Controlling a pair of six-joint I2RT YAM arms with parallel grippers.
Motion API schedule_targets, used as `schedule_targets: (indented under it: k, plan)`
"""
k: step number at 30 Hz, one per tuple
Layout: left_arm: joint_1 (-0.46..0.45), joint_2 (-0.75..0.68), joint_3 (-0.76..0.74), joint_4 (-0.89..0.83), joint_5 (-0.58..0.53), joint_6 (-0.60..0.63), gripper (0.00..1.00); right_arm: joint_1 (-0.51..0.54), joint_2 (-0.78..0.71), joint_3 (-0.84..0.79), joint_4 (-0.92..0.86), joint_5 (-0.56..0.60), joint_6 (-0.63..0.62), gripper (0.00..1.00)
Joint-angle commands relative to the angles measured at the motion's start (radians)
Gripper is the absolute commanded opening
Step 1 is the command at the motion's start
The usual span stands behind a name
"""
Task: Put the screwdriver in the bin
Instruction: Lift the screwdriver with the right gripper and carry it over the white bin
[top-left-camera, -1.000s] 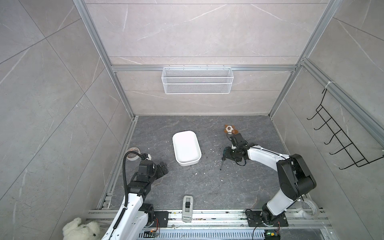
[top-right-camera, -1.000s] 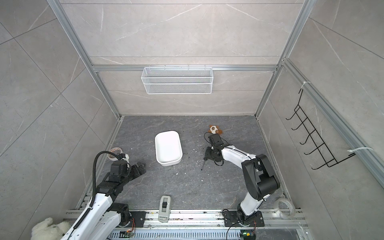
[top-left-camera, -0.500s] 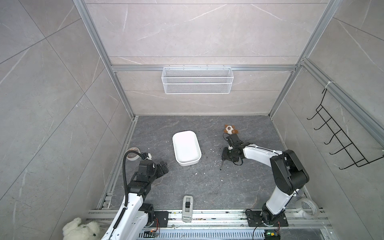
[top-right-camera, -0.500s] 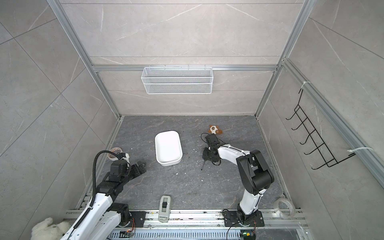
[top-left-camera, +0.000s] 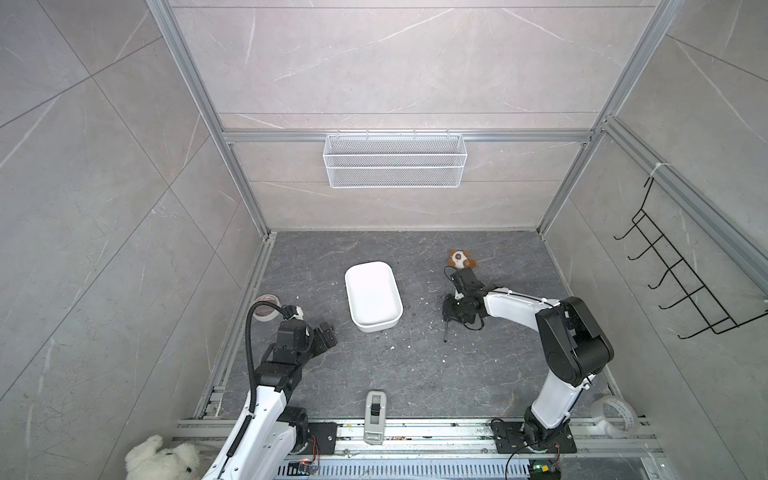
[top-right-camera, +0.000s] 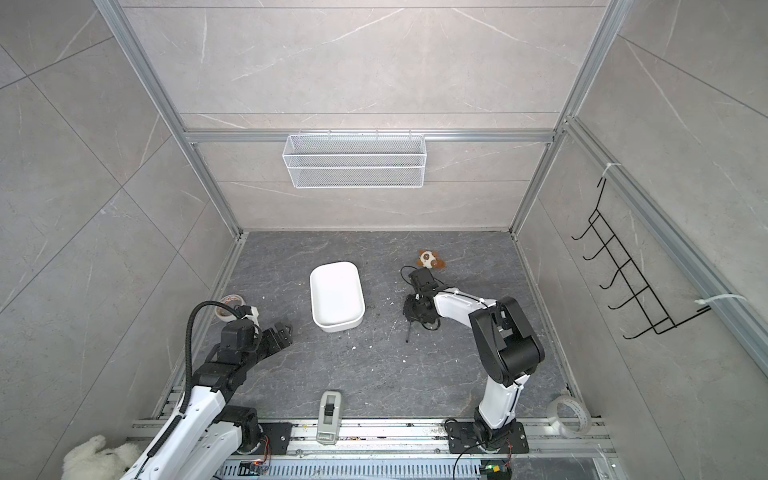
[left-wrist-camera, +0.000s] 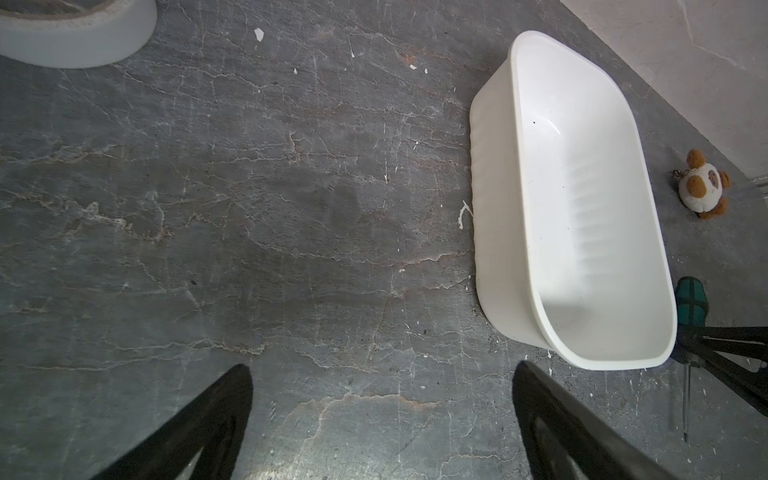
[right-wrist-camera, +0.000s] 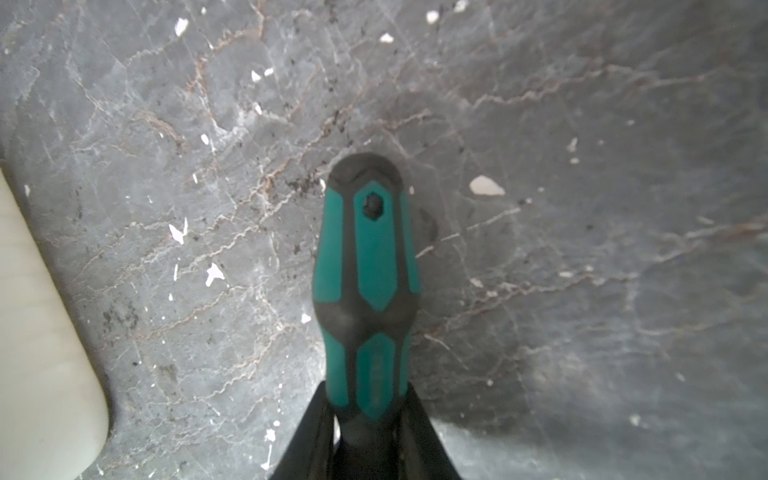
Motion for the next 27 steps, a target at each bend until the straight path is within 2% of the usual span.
schedule_targets:
  k: [1,2,4,17,21,27]
  plan:
    - [0.0,-0.009,0.003,0.024,0.004,0.013,1.0,0.009,-0.008,-0.015,-0.014,-0.002,-0.005,0.21]
    - [0.001,-0.009,0.003,0.023,0.002,0.012,1.0,0.009,-0.018,-0.016,-0.016,-0.004,-0.012,0.17]
    - [0.003,-0.009,0.002,0.023,0.004,0.008,1.0,0.009,-0.038,-0.021,-0.025,-0.004,-0.024,0.15]
    - [0.0,-0.007,-0.004,0.02,-0.007,-0.018,1.0,0.021,-0.253,-0.014,-0.162,0.035,-0.142,0.13]
    - [0.001,-0.007,-0.005,0.019,-0.005,-0.017,1.0,0.049,-0.253,0.042,-0.168,0.023,-0.131,0.14]
    - [0.001,-0.01,-0.006,0.016,-0.01,-0.02,1.0,0.138,-0.149,0.213,-0.177,0.013,-0.11,0.14]
